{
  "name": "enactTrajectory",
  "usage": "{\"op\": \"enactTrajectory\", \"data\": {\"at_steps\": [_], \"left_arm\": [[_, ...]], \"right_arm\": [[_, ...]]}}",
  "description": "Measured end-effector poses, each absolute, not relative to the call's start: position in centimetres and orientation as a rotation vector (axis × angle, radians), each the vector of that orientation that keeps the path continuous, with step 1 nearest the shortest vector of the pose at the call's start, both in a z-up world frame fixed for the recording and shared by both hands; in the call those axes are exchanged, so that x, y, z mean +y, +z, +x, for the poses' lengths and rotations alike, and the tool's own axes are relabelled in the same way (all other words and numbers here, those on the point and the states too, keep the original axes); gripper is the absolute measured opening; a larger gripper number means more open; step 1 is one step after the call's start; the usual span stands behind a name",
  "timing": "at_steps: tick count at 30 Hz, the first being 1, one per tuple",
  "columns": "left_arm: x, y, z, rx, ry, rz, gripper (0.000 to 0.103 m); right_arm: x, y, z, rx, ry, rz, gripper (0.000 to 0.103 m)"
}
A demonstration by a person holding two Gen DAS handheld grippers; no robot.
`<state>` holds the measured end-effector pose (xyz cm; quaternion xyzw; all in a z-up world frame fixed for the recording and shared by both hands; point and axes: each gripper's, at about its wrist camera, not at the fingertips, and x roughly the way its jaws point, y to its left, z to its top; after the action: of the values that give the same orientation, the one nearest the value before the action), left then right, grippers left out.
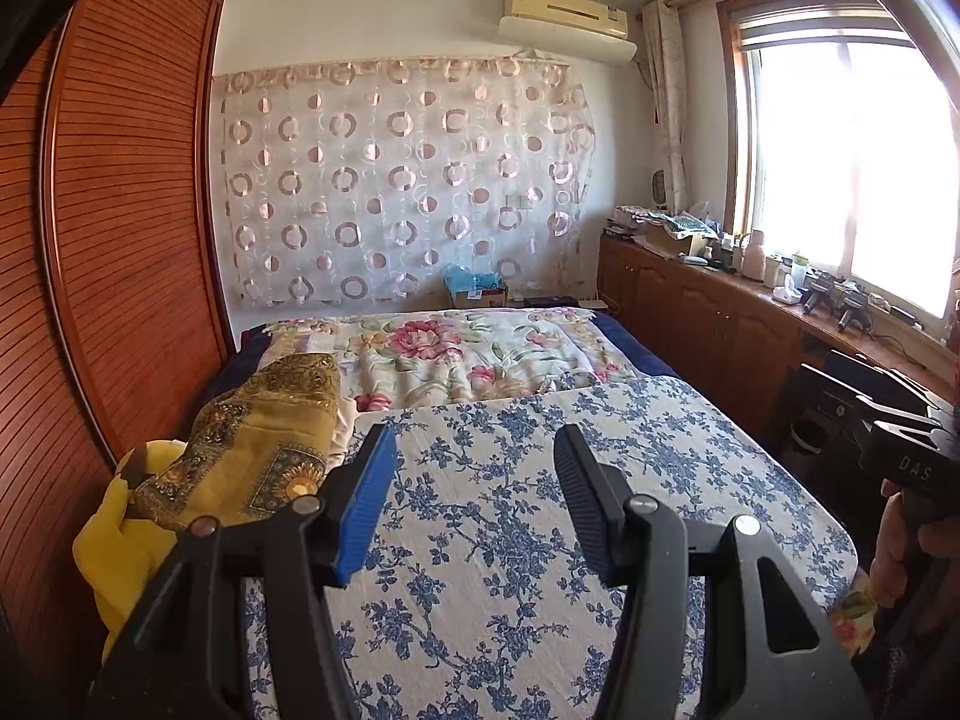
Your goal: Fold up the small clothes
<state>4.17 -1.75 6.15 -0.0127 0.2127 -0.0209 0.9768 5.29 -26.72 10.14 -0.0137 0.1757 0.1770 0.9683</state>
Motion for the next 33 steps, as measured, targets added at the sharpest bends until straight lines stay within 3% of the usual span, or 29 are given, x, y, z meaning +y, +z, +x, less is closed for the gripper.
{"op": "enactTrajectory", "data": {"at_steps": [33], "left_arm": [[-1.92, 6.27, 3.76, 0.421, -0.042, -0.025, 0.054]], "right_arm": [[-27.24, 10.45, 5.11, 0.347, 0.348, -0.025, 0.083]]}}
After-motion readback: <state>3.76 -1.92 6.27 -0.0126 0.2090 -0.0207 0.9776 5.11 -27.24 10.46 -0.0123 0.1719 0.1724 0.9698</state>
